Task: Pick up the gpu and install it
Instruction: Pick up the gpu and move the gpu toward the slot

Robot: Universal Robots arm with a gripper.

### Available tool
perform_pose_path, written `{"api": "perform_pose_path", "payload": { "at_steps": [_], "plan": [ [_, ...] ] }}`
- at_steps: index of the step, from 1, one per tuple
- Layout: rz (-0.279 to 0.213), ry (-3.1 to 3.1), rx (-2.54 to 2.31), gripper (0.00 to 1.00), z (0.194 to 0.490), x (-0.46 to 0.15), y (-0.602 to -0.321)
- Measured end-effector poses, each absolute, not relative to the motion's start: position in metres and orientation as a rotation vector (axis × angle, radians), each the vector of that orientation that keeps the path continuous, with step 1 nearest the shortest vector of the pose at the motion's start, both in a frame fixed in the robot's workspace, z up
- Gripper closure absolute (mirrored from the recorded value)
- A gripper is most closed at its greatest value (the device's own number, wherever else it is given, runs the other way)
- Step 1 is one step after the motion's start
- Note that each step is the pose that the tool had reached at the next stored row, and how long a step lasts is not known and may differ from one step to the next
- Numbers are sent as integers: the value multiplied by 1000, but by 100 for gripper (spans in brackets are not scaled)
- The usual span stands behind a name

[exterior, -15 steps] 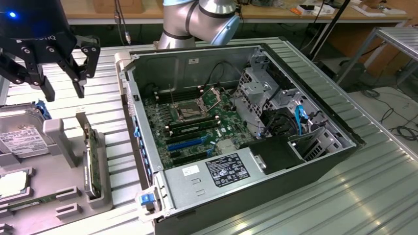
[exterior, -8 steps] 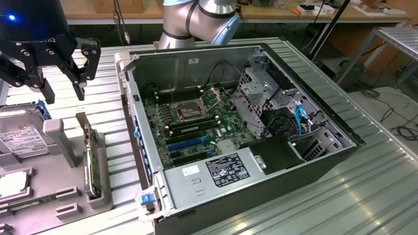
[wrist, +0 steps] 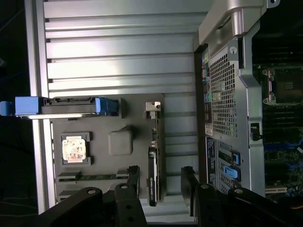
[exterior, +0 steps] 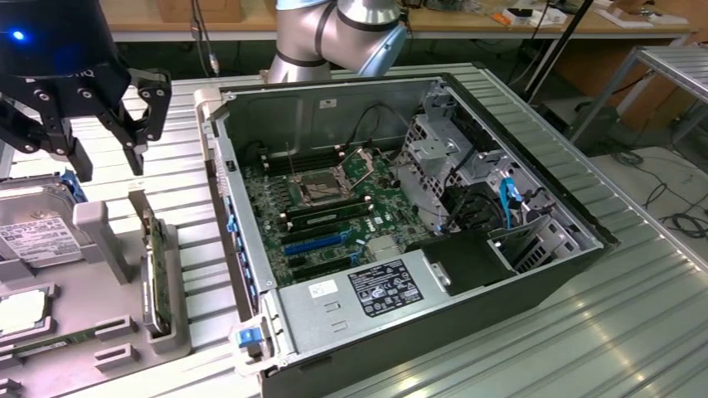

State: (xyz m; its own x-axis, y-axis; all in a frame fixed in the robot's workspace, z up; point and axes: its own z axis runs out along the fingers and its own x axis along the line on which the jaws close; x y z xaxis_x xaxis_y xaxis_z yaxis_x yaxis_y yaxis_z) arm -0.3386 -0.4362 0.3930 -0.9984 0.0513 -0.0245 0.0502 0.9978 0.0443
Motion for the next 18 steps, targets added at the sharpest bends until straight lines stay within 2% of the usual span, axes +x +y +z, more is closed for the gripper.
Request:
{"api": "perform_pose_path", "payload": {
  "at_steps": [18],
  "plan": [
    [68,3114,79,52,393,-339,-453]
  ]
}}
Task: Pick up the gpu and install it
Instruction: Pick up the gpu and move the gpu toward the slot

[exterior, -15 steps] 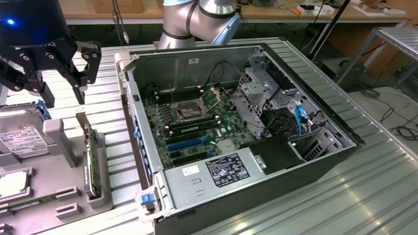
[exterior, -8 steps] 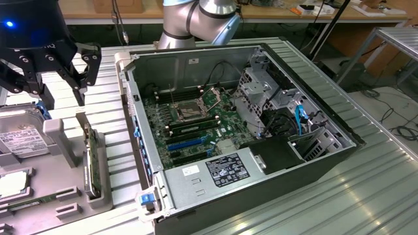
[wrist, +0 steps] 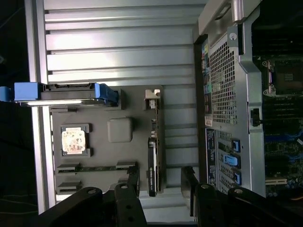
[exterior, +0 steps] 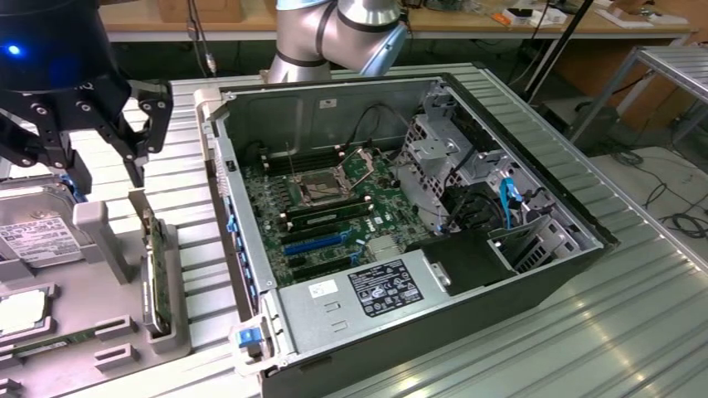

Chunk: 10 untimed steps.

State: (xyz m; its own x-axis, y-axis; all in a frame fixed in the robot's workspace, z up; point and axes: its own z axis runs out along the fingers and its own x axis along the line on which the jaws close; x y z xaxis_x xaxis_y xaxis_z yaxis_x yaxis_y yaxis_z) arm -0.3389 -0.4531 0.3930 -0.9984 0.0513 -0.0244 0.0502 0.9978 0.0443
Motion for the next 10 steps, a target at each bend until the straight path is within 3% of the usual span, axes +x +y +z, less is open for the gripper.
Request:
{"api": "perform_pose_path", "payload": {
  "at_steps": [10],
  "plan": [
    [68,3114,79,52,393,-339,-465]
  ]
}}
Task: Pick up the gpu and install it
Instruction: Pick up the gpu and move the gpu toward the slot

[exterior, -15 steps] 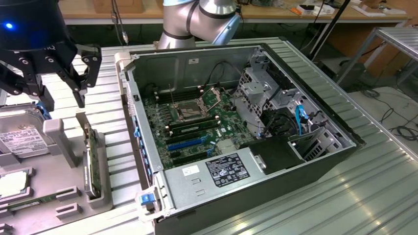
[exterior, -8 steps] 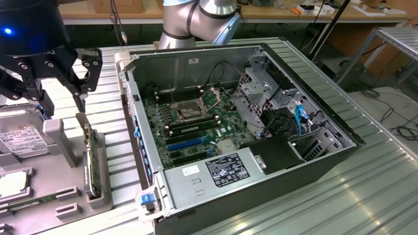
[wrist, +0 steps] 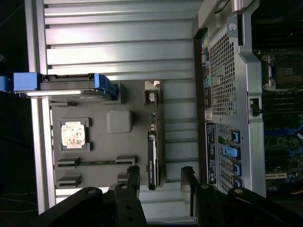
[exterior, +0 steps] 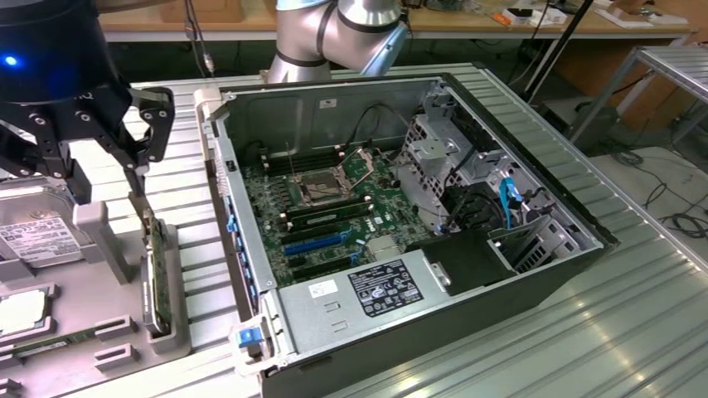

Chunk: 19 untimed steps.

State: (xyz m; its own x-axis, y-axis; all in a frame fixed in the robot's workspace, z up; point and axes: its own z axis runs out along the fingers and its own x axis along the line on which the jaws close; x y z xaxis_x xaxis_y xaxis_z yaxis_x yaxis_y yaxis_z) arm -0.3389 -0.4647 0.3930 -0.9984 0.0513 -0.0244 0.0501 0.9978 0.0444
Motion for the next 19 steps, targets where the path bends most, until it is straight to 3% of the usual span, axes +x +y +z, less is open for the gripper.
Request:
{"api": "perform_pose_path", "payload": {
  "at_steps": [19],
  "plan": [
    [68,3114,79,52,392,-339,-472]
  ]
}}
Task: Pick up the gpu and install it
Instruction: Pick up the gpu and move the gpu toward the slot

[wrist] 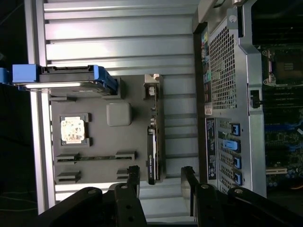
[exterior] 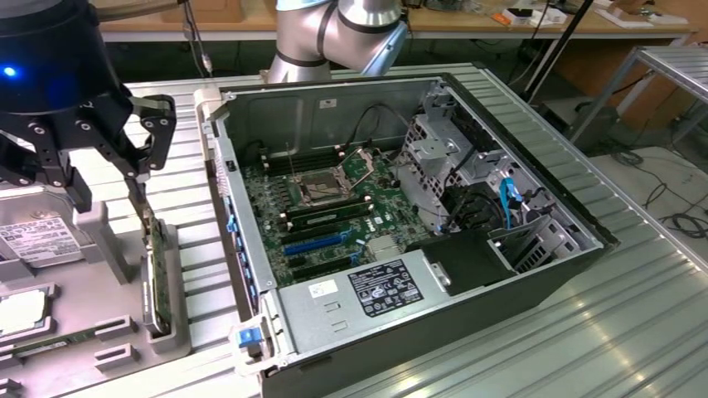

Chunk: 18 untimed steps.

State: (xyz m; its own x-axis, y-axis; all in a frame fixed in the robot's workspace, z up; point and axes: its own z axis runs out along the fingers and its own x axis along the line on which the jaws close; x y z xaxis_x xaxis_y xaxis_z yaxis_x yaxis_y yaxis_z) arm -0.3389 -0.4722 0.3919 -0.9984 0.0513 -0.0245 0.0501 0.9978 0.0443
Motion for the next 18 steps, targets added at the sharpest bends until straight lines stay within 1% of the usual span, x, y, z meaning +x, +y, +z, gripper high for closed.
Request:
{"api": "perform_pose_path", "payload": {
  "at_steps": [18],
  "plan": [
    [68,3114,79,52,384,-339,-472]
  ]
}}
